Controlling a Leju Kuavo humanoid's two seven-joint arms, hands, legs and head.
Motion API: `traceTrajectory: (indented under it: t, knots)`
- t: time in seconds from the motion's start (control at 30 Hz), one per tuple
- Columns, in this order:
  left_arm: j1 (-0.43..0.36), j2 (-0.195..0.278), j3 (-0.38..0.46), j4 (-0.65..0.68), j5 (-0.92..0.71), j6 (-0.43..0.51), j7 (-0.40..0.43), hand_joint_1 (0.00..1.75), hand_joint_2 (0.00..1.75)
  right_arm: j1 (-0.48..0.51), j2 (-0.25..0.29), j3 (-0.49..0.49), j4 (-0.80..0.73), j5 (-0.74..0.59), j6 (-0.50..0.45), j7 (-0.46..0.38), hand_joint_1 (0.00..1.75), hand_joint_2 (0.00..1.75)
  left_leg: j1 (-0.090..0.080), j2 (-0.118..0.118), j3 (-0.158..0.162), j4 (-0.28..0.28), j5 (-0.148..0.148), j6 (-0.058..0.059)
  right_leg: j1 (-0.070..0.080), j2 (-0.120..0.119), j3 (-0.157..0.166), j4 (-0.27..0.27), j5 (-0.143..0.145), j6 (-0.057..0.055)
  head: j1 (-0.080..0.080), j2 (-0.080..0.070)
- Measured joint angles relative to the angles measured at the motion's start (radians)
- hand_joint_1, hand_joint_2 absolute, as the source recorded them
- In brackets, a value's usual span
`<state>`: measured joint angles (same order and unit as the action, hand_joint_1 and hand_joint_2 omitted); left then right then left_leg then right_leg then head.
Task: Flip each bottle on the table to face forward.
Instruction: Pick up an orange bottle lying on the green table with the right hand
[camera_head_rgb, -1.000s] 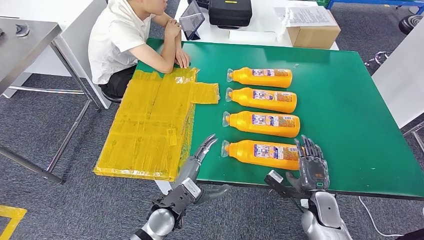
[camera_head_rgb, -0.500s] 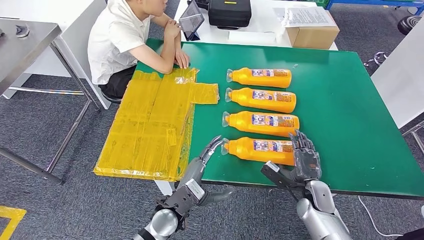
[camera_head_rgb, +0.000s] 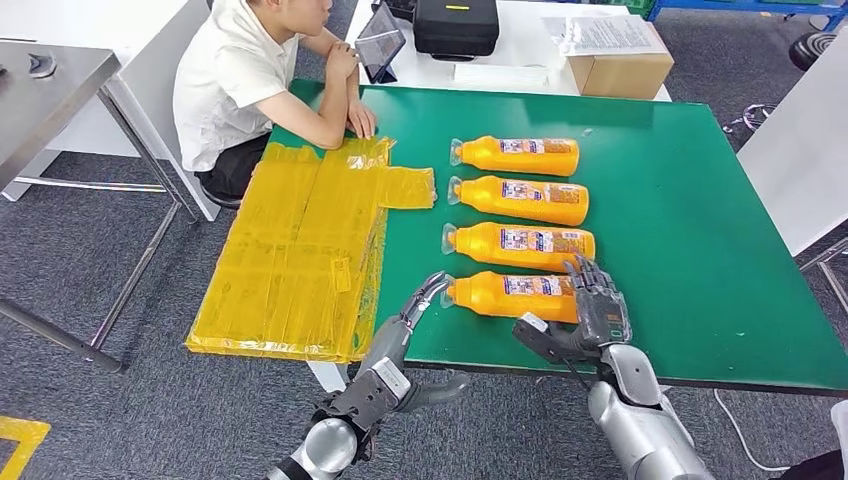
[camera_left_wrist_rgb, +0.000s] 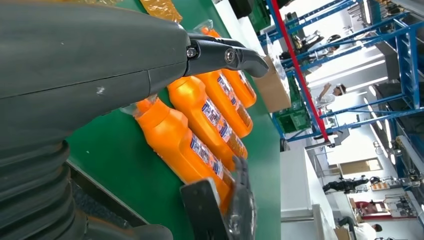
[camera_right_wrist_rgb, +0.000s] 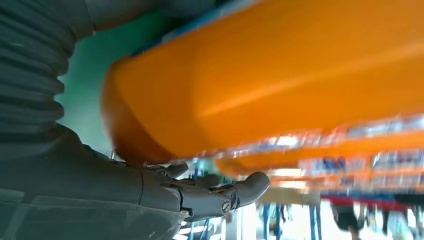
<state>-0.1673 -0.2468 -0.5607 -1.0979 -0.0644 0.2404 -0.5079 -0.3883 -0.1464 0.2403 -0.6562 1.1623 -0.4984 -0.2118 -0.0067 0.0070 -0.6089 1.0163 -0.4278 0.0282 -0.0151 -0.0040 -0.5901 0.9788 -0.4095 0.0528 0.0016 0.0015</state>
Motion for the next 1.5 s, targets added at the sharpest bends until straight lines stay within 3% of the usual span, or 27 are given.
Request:
traceTrajectory:
  t: [0.23, 0.57, 1.23, 1.37, 1.5]
  knots:
    - [-0.003, 0.000, -0.002, 0.000, 0.002, 0.006, 0.001, 0.00, 1.75, -0.011, -0.028, 0.037, 0.016, -0.011, 0.026, -0.003, 1.75, 1.75, 0.000, -0.003, 0.006, 0.000, 0.000, 0.001, 0.000, 0.000, 0.001, -0.001, -0.001, 0.001, 0.000, 0.000]
    - [-0.003, 0.000, -0.004, 0.000, 0.005, 0.017, 0.002, 0.00, 1.75, -0.002, -0.025, 0.036, 0.015, -0.118, 0.026, -0.042, 1.75, 1.75, 0.000, -0.003, 0.007, 0.000, 0.000, 0.002, 0.000, 0.000, 0.009, -0.001, 0.000, 0.001, 0.000, 0.000]
    - [-0.003, 0.000, -0.004, 0.000, 0.011, 0.017, 0.001, 0.00, 1.75, 0.006, -0.024, 0.035, 0.008, -0.142, 0.023, -0.066, 1.75, 1.75, 0.000, -0.003, 0.008, 0.000, 0.000, 0.002, 0.000, 0.000, 0.010, -0.001, 0.000, 0.001, 0.000, 0.000]
    - [0.002, -0.003, 0.004, 0.000, 0.081, 0.053, -0.028, 0.00, 1.75, 0.042, -0.003, 0.011, -0.037, -0.328, 0.033, -0.195, 1.75, 1.75, 0.000, -0.003, 0.007, 0.000, 0.000, 0.002, 0.000, 0.000, 0.010, 0.000, 0.000, 0.001, 0.000, 0.000]
    - [0.010, -0.016, 0.032, -0.001, 0.298, 0.121, -0.060, 0.00, 1.75, 0.127, 0.048, -0.016, -0.159, -0.514, 0.045, -0.270, 1.75, 1.75, 0.001, -0.002, 0.006, 0.000, -0.001, 0.001, 0.001, 0.000, 0.008, 0.000, 0.000, 0.001, 0.000, 0.000]
